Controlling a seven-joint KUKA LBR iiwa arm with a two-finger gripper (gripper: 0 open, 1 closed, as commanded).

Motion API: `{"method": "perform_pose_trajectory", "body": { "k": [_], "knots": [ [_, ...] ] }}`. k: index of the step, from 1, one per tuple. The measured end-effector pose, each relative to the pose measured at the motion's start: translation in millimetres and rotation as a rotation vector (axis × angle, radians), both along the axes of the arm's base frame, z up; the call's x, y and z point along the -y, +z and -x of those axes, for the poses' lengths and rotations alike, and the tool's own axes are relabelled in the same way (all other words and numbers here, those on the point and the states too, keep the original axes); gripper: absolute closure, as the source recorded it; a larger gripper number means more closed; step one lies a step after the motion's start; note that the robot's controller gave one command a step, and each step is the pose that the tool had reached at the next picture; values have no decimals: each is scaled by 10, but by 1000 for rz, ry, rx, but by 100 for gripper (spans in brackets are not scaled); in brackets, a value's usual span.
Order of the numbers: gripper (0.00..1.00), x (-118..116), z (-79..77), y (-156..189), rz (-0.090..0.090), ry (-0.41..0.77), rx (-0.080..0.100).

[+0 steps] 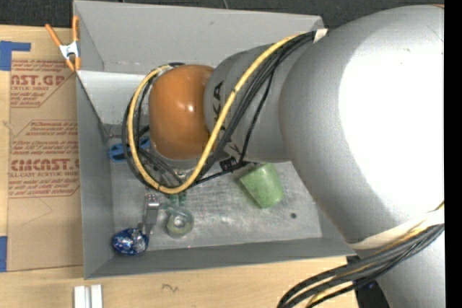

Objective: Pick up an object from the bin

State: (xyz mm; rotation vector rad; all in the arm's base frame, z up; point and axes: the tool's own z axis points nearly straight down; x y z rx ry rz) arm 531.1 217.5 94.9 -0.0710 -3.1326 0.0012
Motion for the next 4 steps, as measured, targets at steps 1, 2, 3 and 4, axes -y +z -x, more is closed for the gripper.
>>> {"method": "perform_pose_trajectory", "body": {
  "k": [1,2,3,4],
  "knots": [
    [0,304,459,-211,-8,114,25],
    [0,-257,-62,-239,-6,125,15],
    [100,-244,-61,-220,-7,122,14],
    [100,-109,-430,1117,-5,118,20]
  ]
}}
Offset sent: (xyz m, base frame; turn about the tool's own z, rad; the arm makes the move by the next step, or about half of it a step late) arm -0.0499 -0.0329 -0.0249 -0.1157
